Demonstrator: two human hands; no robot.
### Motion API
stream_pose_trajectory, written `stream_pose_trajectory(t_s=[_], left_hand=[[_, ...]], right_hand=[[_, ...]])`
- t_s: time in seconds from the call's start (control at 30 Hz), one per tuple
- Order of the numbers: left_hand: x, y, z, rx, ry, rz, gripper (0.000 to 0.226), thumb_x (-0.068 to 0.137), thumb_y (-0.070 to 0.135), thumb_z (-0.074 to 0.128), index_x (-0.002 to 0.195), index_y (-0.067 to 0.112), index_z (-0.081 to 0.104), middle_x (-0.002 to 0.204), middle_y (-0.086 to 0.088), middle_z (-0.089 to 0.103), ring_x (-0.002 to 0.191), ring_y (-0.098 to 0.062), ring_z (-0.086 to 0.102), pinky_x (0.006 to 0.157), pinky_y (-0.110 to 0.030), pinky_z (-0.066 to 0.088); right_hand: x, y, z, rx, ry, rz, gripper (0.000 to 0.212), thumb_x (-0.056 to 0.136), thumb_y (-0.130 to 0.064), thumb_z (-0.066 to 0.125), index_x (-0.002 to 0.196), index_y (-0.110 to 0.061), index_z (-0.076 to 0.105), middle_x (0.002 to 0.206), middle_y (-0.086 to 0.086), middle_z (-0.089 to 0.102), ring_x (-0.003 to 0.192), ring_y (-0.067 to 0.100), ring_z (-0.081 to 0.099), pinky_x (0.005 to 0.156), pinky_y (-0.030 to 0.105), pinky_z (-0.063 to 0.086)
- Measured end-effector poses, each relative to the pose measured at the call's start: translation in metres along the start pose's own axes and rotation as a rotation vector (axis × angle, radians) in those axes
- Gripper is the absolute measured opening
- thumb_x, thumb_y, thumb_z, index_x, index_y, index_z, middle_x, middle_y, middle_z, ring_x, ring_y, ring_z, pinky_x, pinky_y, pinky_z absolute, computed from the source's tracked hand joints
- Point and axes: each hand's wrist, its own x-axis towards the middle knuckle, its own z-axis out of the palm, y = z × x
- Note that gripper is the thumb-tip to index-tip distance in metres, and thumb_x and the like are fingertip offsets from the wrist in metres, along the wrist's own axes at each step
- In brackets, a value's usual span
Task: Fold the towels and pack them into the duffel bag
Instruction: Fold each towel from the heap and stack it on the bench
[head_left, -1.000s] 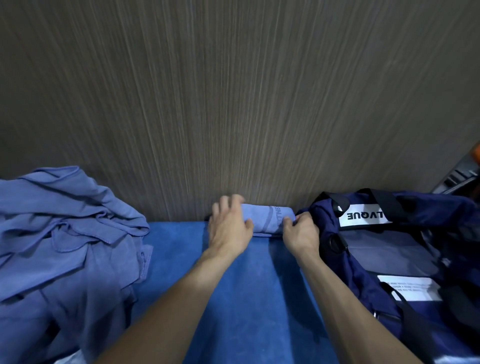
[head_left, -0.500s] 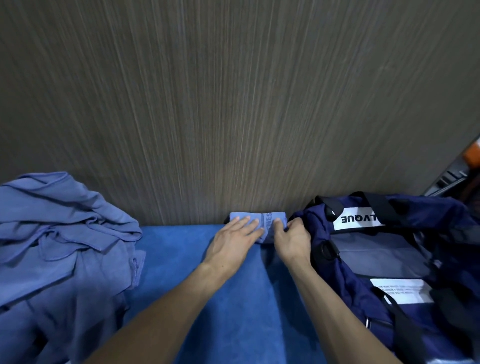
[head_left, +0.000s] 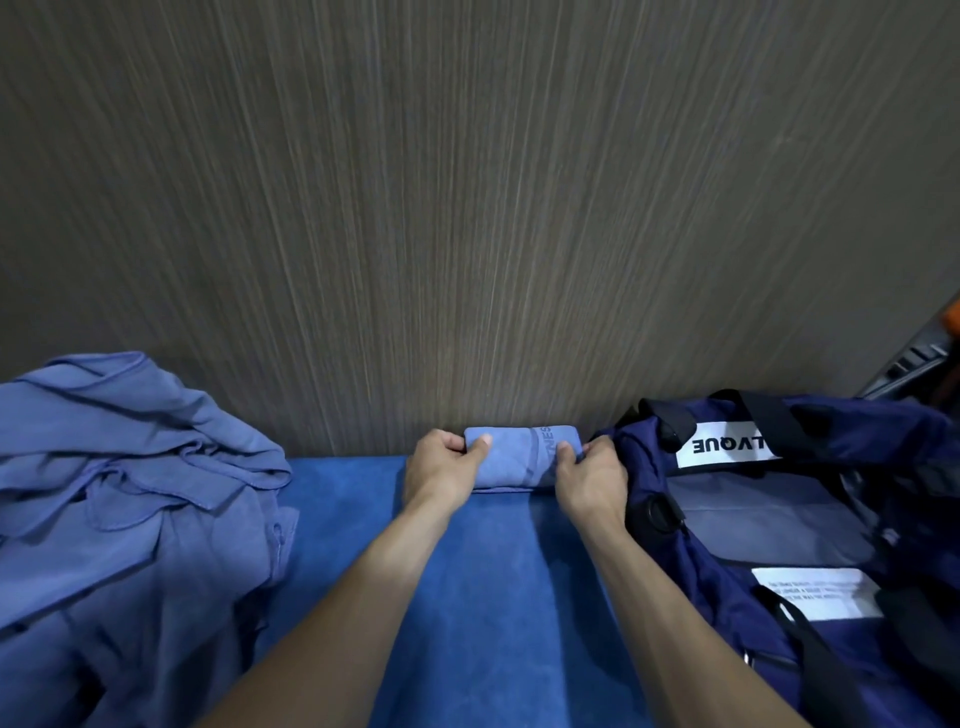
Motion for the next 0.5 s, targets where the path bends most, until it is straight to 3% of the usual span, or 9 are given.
stream_pose_trajectory(t_s=[0.1,0.27,0.5], left_hand=[[-0.002,-0.001,0.001,0.029,-0.001,-0.010,0.038,0.087,0.052,0.069,0.084,0.015,0.065,0.071,0.005,0.064,0.066,-0.014,0.056,0.055,-0.027,0.038],[-0.008,-0.004,0.003,0.083,-0.017,0.008,0.038,0.088,0.051,0.069,0.083,0.014,0.062,0.069,0.005,0.060,0.067,-0.017,0.056,0.059,-0.030,0.042],[-0.011,-0.009,-0.004,0.213,-0.033,0.133,0.035,0.094,0.043,0.065,0.087,0.012,0.051,0.073,0.002,0.055,0.071,-0.020,0.051,0.068,-0.038,0.047]], right_hand=[[0.000,0.001,0.000,-0.016,-0.004,-0.009,0.026,0.102,-0.025,0.055,0.100,0.000,0.051,0.104,0.023,0.066,0.102,0.039,0.062,0.070,0.029,0.030],[0.001,0.001,-0.002,-0.070,-0.006,-0.030,0.025,0.102,-0.025,0.053,0.096,-0.001,0.051,0.106,0.025,0.066,0.102,0.040,0.061,0.067,0.030,0.027],[0.006,0.001,-0.006,-0.100,-0.030,0.000,0.027,0.100,-0.016,0.050,0.104,0.009,0.057,0.112,0.030,0.065,0.105,0.042,0.061,0.076,0.033,0.039]])
